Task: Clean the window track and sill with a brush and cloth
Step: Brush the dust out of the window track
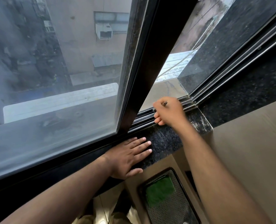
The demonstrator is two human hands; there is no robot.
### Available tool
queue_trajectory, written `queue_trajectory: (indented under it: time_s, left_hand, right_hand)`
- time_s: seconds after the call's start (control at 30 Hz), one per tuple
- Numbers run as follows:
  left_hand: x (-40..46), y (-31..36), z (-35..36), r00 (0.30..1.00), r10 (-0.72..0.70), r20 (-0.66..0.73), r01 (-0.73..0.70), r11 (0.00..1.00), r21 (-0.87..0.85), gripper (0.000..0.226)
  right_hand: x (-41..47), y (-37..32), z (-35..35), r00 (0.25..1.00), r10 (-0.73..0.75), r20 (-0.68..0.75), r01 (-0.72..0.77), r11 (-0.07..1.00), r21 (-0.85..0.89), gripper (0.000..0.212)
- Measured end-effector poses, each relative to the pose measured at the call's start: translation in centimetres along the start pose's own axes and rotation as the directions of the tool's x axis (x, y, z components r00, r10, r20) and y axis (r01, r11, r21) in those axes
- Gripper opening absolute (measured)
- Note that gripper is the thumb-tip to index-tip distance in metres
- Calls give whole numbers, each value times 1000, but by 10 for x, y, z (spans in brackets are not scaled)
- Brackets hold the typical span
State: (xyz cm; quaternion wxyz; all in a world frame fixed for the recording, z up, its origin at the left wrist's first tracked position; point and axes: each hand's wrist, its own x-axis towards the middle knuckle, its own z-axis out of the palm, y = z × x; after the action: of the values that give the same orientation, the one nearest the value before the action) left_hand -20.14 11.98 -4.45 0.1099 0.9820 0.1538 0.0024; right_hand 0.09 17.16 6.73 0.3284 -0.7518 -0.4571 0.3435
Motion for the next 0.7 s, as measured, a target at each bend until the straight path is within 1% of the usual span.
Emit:
queue_trajectory:
  time_s: [0.07, 0.1, 0.13, 0.17, 0.2, 0.23, 0.27, 0.3, 0.33, 0.37, 0.4, 0.43, 0.47, 0.5, 0.53, 0.57, 0.6, 0.63, 0.67, 0.7]
  left_hand:
    - [0, 1, -1, 1000, -3, 4, 3, 1000, 8, 71]
    - [0, 1, -1, 1000, -4, 8, 4, 1000, 10, 71]
    - [0, 1, -1, 1000, -4, 8, 4, 1000, 12, 71]
    - [0, 1, -1, 1000, -4, 7, 4, 1000, 14, 71]
    - [0, 0, 0, 1000, -5, 6, 4, 1000, 15, 71]
    - [0, 0, 0, 1000, -5, 6, 5, 1000, 14, 71]
    - [0, 0, 1, 1000, -5, 6, 5, 1000, 9, 71]
    - [0, 0, 2, 1000, -5, 6, 5, 1000, -1, 71]
    - [0, -1, 3, 1000, -6, 8, 6, 1000, -15, 71]
    - [0, -1, 4, 1000, -6, 10, 6, 1000, -25, 71]
    - [0, -2, 4, 1000, -5, 11, 5, 1000, -30, 71]
    - [1, -2, 5, 1000, -5, 8, 5, 999, -31, 71]
    - [1, -3, 4, 1000, -5, 5, 5, 1000, -29, 71]
    - [1, -3, 4, 1000, -6, 3, 6, 1000, -25, 72]
    - [2, -3, 4, 1000, -7, 0, 7, 1000, -19, 72]
    - [2, -3, 4, 1000, -6, -1, 6, 1000, -16, 72]
    - [2, -3, 3, 1000, -3, 3, 3, 1000, -16, 72]
    - [3, -2, 3, 1000, -1, 6, 2, 1000, -18, 72]
    - [2, -2, 3, 1000, -6, 2, 6, 1000, -18, 72]
    - [2, -2, 3, 1000, -11, -5, 11, 1000, -17, 72]
  right_hand:
    - [1, 4, -3, 995, -98, -9, 96, 984, -149, 34]
    - [4, 3, -9, 991, -131, -26, 121, 961, -247, 40]
    - [8, 1, -15, 987, -153, -44, 130, 934, -332, 46]
    - [12, -1, -20, 987, -151, -61, 118, 921, -371, 51]
    - [16, -5, -25, 991, -115, -72, 85, 938, -335, 54]
    - [20, -10, -31, 996, -50, -68, 33, 971, -235, 55]
    - [23, -15, -35, 999, 29, -23, -31, 995, -92, 54]
    - [24, -21, -37, 994, 95, 62, -99, 993, 57, 53]
    - [25, -25, -37, 978, 129, 166, -154, 976, 152, 51]
    - [23, -26, -32, 959, 136, 248, -182, 968, 174, 49]
    - [21, -22, -23, 949, 131, 288, -183, 970, 159, 48]
    - [20, -15, -14, 960, 141, 240, -171, 979, 109, 47]
    - [19, -9, -7, 983, 149, 107, -156, 986, 62, 45]
    - [19, -4, -5, 987, 133, -86, -133, 991, 1, 44]
    - [23, -1, -10, 962, 61, -267, -100, 986, -136, 43]
    - [28, 0, -19, 923, -43, -383, -91, 941, -325, 45]
    - [33, -2, -30, 894, -110, -433, -104, 891, -441, 46]
    - [39, -5, -42, 885, -79, -458, -133, 901, -413, 46]
    - [42, -12, -51, 894, -2, -449, -136, 952, -274, 46]
    - [43, -19, -55, 911, 94, -402, -140, 986, -88, 47]
